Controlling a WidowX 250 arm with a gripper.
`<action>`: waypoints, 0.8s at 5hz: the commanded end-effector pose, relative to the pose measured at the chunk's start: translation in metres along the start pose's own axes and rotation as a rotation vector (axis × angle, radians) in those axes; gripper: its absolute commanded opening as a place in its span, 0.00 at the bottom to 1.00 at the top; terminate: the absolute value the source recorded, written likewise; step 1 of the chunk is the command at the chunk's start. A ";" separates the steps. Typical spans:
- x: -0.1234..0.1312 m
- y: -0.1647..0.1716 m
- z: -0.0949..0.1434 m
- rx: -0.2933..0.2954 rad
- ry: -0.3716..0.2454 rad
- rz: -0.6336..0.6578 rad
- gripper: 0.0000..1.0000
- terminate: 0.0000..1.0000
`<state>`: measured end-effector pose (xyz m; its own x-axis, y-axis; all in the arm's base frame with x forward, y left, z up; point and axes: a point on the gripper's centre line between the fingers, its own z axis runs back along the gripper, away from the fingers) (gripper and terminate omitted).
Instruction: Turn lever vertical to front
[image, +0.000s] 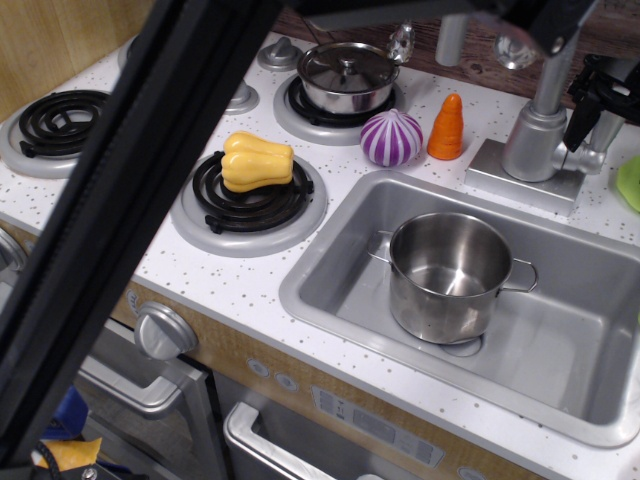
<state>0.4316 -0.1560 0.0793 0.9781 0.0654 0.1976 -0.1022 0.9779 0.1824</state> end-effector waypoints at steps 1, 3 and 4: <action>0.000 0.000 0.000 0.000 0.000 0.000 1.00 0.00; 0.029 -0.002 0.017 0.020 -0.064 -0.006 1.00 0.00; 0.036 -0.001 0.030 0.035 -0.085 0.018 1.00 0.00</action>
<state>0.4625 -0.1552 0.0914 0.9690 0.0506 0.2419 -0.1143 0.9596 0.2570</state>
